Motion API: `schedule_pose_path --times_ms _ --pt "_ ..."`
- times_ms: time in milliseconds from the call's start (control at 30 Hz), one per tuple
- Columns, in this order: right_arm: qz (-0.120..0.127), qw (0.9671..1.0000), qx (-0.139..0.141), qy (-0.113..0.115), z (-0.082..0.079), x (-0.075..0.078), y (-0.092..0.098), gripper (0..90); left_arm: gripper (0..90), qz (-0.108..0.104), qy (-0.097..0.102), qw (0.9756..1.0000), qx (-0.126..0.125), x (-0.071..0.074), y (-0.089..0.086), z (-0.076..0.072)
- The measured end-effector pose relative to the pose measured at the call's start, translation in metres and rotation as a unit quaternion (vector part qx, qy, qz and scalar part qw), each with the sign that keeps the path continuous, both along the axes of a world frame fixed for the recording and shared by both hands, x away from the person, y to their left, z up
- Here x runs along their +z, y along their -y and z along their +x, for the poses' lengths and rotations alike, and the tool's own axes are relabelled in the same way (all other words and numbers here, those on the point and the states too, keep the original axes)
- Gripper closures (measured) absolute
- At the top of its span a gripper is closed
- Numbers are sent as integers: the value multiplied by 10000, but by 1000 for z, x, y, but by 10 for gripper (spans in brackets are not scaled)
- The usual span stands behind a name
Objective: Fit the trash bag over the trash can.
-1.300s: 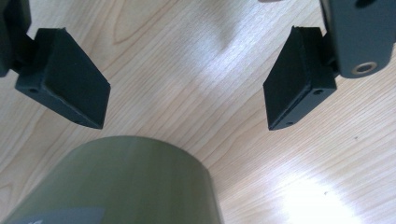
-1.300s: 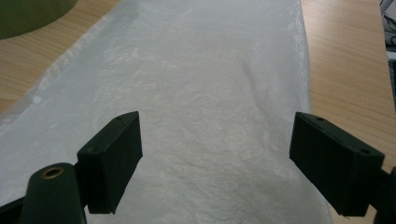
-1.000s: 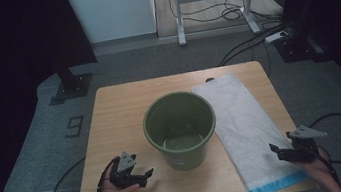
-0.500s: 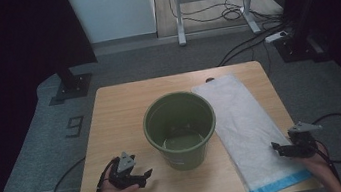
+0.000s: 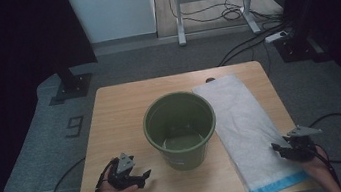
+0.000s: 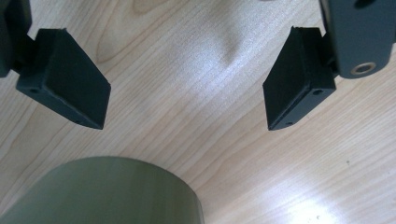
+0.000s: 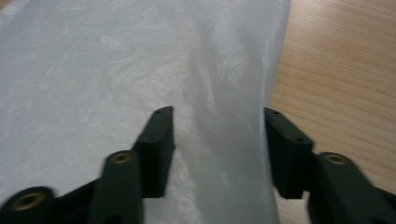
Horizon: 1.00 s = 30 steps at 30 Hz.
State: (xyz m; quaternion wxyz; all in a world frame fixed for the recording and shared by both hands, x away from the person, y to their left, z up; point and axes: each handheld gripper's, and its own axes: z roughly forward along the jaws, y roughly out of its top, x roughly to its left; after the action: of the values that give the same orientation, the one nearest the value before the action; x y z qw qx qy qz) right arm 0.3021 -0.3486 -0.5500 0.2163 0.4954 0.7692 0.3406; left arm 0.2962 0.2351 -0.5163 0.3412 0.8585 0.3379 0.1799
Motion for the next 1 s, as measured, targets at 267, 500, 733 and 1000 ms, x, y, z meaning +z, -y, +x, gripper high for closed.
schedule_pose_path --times_ms 267,500,733,1000 --pt "97 9998 128 115 -6 -2 4 725 150 53 64 10000 30 1 1 -4" --pt "-49 9988 386 309 -8 -4 2 886 156 60 103 9999 75 0 -2 -6" --pt "84 9970 645 413 -10 -1 4 890 157 71 198 9997 79 3 -2 -8" --pt "453 9923 830 798 -19 17 7 890 161 48 335 9994 124 7 -7 -10"
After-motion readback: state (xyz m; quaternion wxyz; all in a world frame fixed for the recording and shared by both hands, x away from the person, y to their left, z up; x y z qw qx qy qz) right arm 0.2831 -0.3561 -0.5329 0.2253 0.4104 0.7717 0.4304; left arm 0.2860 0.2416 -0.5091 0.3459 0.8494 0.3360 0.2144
